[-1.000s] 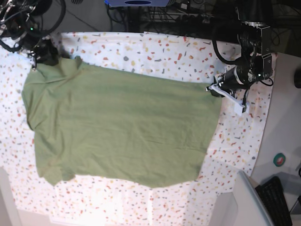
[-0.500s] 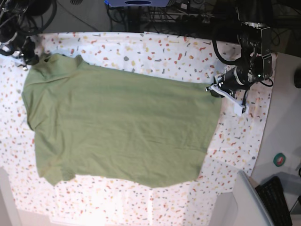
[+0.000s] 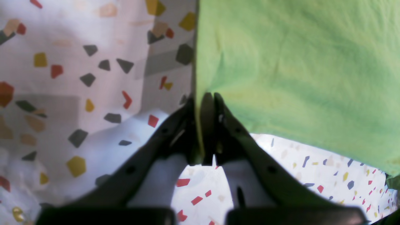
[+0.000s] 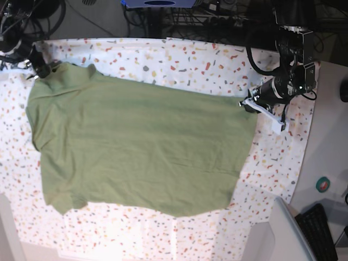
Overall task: Layout the t-shirt on the table in an organized manner, then fold the t-shirt properly
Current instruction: 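Hold both shirt corners and pull them apart to tension the edge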
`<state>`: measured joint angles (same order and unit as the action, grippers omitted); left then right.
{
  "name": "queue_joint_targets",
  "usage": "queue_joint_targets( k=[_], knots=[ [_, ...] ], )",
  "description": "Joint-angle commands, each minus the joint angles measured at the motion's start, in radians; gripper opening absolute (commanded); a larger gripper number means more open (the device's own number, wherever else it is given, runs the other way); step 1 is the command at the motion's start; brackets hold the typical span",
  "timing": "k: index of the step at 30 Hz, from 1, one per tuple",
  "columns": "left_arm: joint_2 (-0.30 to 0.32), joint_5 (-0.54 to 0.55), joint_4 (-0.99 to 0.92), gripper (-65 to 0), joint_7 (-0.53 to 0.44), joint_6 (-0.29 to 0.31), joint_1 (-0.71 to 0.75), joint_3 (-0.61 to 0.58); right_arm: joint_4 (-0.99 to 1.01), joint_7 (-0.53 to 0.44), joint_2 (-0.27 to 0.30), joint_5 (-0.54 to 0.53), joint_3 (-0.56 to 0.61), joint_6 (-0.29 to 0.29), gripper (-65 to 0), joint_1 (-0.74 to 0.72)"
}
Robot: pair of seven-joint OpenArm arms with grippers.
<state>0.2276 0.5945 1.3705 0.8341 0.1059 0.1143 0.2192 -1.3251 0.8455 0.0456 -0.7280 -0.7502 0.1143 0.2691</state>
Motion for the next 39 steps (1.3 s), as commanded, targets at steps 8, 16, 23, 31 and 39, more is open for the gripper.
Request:
queue_joint_targets(
  k=[8,16,23,31,39],
  knots=[
    [0.011,0.008,0.014,-65.0,-0.012,0.007,-0.008,0.004,0.009,0.024,-0.014,-0.005,0.019,0.017,-34.5,-0.017],
    [0.011,0.008,0.014,-65.0,-0.011,0.007,-0.006,0.006,0.005,0.033,-0.016,-0.005,0.019,0.104,-47.1,-0.017],
    [0.011,0.008,0.017,-65.0,-0.011,0.007,-0.005,0.006,-0.040,0.064,-0.033,-0.005,0.011,0.106,-45.5,-0.038],
    [0.011,0.008,0.020,-65.0,-0.011,0.007,-0.003,0.007,-0.031,0.062,-0.036,-0.005,-0.053,0.106,-65.0,-0.044],
    [0.040,0.008,0.108,-65.0,-0.009,0.005,0.015,-0.004,-0.153,0.134,-0.029,-0.002,-0.099,0.104,-65.0,-0.037]
  ],
)
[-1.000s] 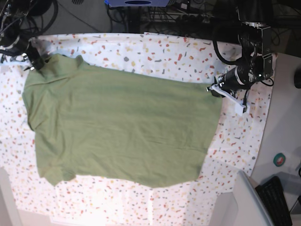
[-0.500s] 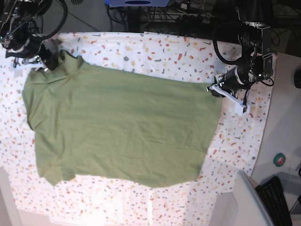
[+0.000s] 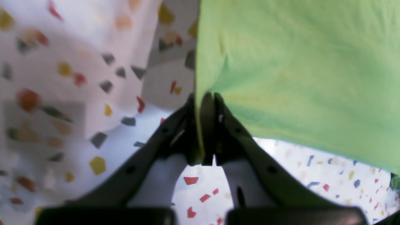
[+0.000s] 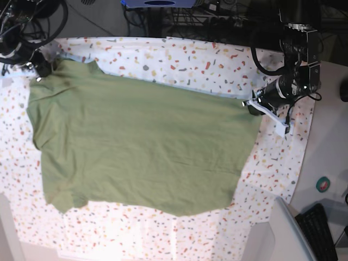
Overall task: Layout the t-shirt on the table in an organized manner, then fold the t-shirt properly
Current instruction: 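Hold both shirt corners and pull them apart to tension the edge, then lift the shirt edge with both grippers and lay it back flatter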
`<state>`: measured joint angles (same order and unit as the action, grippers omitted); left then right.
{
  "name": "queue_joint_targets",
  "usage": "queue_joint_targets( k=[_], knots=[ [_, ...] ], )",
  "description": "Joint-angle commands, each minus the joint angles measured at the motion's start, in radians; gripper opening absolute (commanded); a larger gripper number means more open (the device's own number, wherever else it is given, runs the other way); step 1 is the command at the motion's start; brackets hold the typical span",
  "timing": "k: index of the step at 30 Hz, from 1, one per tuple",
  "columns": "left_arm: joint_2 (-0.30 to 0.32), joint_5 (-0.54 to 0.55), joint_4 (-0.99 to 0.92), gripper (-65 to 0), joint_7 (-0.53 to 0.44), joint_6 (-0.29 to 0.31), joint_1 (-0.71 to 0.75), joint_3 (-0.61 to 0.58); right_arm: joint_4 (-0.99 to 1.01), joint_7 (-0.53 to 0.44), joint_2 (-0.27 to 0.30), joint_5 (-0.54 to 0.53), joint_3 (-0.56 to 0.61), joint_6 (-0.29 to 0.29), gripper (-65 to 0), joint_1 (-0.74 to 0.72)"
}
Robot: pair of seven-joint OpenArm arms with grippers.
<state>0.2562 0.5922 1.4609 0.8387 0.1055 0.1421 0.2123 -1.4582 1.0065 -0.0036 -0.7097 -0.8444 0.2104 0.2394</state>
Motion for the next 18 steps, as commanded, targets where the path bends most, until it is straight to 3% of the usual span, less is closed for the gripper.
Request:
queue_joint_targets(
  k=[1,5,9,11,16,18],
  knots=[
    [0.012,0.010,0.050,-65.0,-0.014,0.006,-0.009,0.003,-0.072,-0.005,0.020,-0.018,0.003,0.008,-65.0,-0.007],
    [0.012,0.010,0.137,-65.0,0.110,0.006,-0.106,-0.043,-0.190,0.039,0.024,-0.011,0.006,0.001,-65.0,-0.076],
    [0.009,0.008,0.149,-65.0,0.192,0.004,-0.290,-0.156,-0.192,0.038,0.095,0.048,0.026,0.001,-65.0,-0.229],
    [0.005,0.008,0.145,-65.0,0.195,0.003,-0.382,-0.215,-0.167,0.030,0.150,0.065,0.066,0.001,-65.0,-0.305],
    [-0.021,0.010,0.080,-65.0,0.193,-0.097,-0.628,-0.316,-0.066,-0.038,0.282,0.092,0.155,0.001,-65.0,-0.509],
    [-0.042,0.010,0.021,-65.0,0.192,-0.108,-0.734,-0.334,-0.020,-0.073,0.334,0.108,0.196,0.001,-65.0,-0.588]
  ],
)
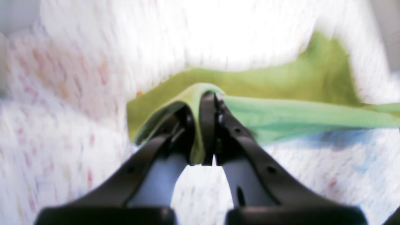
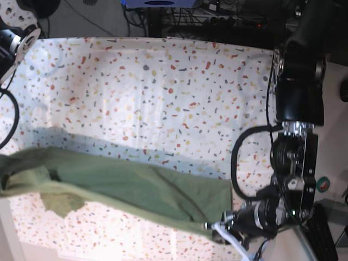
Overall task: Layout the t-shirt on the table in an organized manner, then fold the t-shirt properly
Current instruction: 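Lift the shirt edge with both grippers and lay it back flatter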
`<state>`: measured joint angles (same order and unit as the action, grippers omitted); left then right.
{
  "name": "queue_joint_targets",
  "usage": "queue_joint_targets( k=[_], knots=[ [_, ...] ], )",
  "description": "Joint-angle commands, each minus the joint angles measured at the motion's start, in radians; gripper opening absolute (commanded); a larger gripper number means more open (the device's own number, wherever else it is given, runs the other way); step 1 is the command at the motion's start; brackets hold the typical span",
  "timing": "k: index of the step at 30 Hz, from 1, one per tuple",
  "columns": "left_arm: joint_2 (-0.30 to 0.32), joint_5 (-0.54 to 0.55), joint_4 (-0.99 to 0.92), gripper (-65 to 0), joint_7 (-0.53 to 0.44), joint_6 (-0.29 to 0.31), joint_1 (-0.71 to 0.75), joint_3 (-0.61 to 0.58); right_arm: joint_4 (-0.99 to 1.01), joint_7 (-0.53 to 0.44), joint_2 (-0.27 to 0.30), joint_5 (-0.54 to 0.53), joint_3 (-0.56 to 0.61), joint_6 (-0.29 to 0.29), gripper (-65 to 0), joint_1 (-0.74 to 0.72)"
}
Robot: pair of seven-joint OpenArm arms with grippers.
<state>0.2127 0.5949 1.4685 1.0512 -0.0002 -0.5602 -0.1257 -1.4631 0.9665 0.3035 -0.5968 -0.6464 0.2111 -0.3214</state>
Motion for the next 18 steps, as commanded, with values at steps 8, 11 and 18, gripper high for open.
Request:
queue_joint_targets(
  k=[8,11,18],
  knots=[
    [-0.115,0.007,-0.274,-65.0,-0.078,-0.002,-0.421,0.002,0.135,-0.211,0.173,0.007,0.187,0.000,-65.0,-0.330],
    [-0.152,0.007,-0.354,-65.0,-0.150,-0.002,-0.533,0.002,0.167,-0.266,0.213,0.005,0.233,0.001,-65.0,-0.433],
    [-0.177,0.017,-0.332,-65.0,-0.170,-0.004,-0.593,0.014,0.129,-0.234,0.254,-0.001,0.239,0.006,-65.0,-0.519]
  ],
)
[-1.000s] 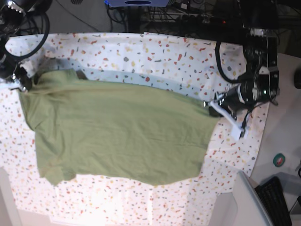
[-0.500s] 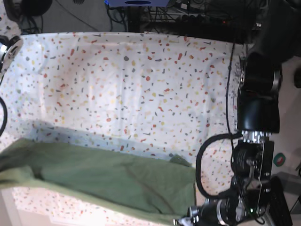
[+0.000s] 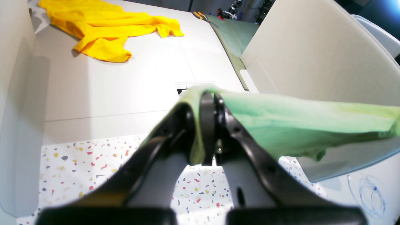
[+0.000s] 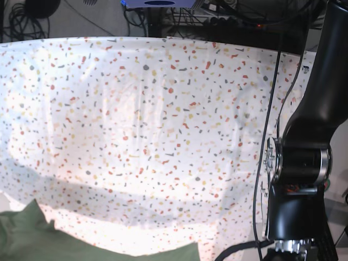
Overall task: Layout the t-shirt on the table in an organized manner, then fold the t-shirt properly
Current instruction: 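Lift the shirt edge with both grippers and lay it back flatter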
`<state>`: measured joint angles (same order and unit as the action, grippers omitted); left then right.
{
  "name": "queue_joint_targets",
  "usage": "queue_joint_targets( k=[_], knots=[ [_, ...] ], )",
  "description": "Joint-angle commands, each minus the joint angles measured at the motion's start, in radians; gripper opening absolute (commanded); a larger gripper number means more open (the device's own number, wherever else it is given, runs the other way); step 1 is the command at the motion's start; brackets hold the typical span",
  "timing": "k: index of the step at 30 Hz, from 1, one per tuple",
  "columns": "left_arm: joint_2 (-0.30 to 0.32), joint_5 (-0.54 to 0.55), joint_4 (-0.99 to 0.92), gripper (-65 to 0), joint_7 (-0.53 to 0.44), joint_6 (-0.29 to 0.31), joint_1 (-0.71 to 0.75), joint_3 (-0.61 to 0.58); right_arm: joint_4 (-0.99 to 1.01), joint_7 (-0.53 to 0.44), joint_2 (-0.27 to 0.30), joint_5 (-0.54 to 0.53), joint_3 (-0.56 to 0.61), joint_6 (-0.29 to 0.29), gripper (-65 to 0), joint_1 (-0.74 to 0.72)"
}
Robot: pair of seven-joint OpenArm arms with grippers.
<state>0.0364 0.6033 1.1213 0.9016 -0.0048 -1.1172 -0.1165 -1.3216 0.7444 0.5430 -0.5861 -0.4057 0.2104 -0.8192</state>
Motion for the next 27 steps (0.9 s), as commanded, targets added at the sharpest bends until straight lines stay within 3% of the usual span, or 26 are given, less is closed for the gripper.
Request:
queue_joint_targets(
  k=[1,5,9,12,15,20,24,27],
  knots=[
    [0.003,0.008,0.046,-65.0,-0.020,0.001,0.004,0.005,-0.032,-0.001,0.015,-0.011,-0.003,0.007,-65.0,0.016],
    [0.029,0.008,0.230,-65.0,0.054,0.001,0.194,0.027,-0.148,-0.006,-0.002,-0.013,-0.003,0.002,-65.0,0.252],
    [0.052,0.007,0.386,-65.0,0.093,0.001,0.461,0.056,-0.218,-0.016,-0.108,-0.010,-0.086,0.001,-65.0,0.513],
    [0.087,0.007,0.457,-65.0,0.093,0.002,0.681,0.056,-0.212,-0.018,-0.214,-0.005,-0.167,0.007,-65.0,0.656],
    [0.122,0.000,0.494,-65.0,0.089,0.004,0.883,0.056,-0.183,-0.024,-0.283,-0.005,-0.190,0.008,-65.0,0.789],
    [0.171,-0.001,0.451,-65.0,-0.069,0.006,1.139,0.054,-0.086,-0.162,-0.352,-0.005,-0.186,0.010,-65.0,0.963],
    [0.221,-0.001,0.385,-65.0,-0.147,0.006,1.215,0.054,-0.068,-0.216,-0.358,-0.010,-0.186,0.011,-65.0,1.059],
    [0.251,-0.001,0.372,-65.0,-0.157,0.006,1.244,0.056,-0.072,-0.219,-0.361,-0.010,-0.190,0.057,-65.0,1.104]
  ],
)
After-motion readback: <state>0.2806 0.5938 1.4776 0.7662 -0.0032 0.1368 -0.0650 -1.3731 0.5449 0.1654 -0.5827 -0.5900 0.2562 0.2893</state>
